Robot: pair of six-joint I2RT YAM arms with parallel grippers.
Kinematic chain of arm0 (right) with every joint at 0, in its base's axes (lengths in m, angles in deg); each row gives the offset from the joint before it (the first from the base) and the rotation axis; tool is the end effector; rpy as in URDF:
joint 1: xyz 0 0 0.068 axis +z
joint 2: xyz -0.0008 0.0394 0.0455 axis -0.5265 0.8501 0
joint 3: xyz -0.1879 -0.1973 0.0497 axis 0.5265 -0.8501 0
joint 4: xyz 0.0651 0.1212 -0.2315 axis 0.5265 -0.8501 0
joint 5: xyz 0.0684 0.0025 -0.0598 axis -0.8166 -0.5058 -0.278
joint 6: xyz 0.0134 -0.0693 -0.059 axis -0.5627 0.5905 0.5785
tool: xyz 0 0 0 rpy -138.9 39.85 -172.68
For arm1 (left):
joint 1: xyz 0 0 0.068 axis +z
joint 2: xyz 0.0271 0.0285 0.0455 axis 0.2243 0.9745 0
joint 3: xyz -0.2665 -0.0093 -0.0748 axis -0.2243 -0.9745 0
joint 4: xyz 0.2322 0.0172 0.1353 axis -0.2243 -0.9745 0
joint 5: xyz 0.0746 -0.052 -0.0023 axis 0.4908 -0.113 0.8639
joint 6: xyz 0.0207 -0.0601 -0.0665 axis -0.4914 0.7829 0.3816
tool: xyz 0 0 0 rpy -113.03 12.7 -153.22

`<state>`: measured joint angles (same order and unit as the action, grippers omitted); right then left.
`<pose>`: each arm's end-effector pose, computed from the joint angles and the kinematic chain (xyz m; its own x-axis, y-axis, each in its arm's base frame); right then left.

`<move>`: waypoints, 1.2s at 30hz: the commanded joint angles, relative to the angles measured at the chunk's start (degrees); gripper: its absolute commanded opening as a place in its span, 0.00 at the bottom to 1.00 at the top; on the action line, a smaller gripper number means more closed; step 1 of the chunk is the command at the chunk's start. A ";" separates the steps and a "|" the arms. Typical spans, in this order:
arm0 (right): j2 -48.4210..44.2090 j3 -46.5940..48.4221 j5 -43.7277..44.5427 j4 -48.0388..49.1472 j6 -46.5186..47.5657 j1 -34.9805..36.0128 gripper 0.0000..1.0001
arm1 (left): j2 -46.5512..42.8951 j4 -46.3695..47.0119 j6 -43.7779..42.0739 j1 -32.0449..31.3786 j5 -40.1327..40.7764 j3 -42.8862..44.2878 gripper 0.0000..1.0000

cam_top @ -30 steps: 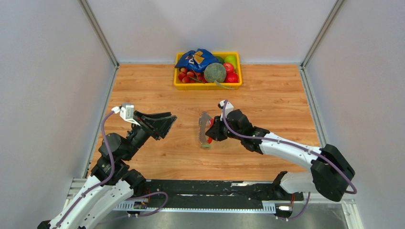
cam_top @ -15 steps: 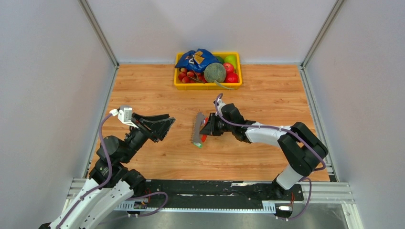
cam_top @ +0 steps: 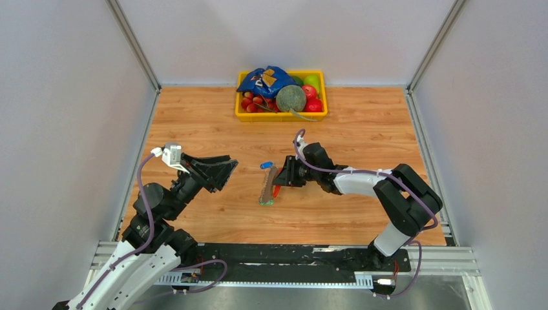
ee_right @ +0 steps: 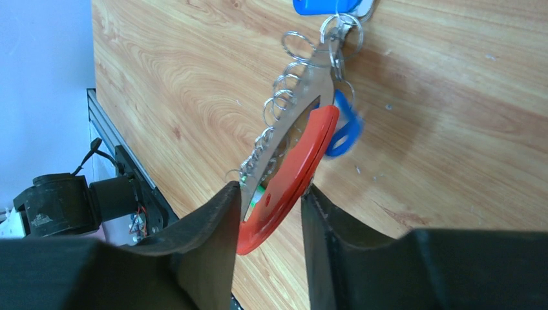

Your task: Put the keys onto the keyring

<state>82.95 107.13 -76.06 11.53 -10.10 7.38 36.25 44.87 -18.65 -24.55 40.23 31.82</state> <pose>0.2576 0.2514 0.1262 -0.9044 0.0566 -0.4230 -0.2897 0.6464 0.7059 0.1220 -0.0947 0.3510 -0.2561 -0.5578 -0.7895 0.5775 0.5667 -0.5877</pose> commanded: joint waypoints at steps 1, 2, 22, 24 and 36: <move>-2.28 -0.71 0.03 1.17 0.38 -0.56 0.46 | 0.34 0.54 -0.74 0.08 1.75 0.10 0.59; -3.06 -0.75 0.61 0.65 0.71 -0.71 0.48 | 0.38 0.42 -0.90 0.08 1.99 0.20 0.59; -36.26 1.28 24.58 -21.54 15.50 -1.98 0.89 | 2.85 -3.57 -4.95 0.08 4.41 3.56 0.85; -38.33 2.11 26.48 -22.64 17.12 -1.98 1.00 | 3.27 -4.15 -5.78 0.08 5.03 4.16 0.93; -40.89 9.64 35.26 -27.79 23.94 -1.98 1.00 | 9.04 -13.39 -14.77 0.07 7.49 16.14 1.00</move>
<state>42.60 112.09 -43.50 -13.89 9.74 5.64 43.72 35.10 -28.59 -24.55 46.15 43.36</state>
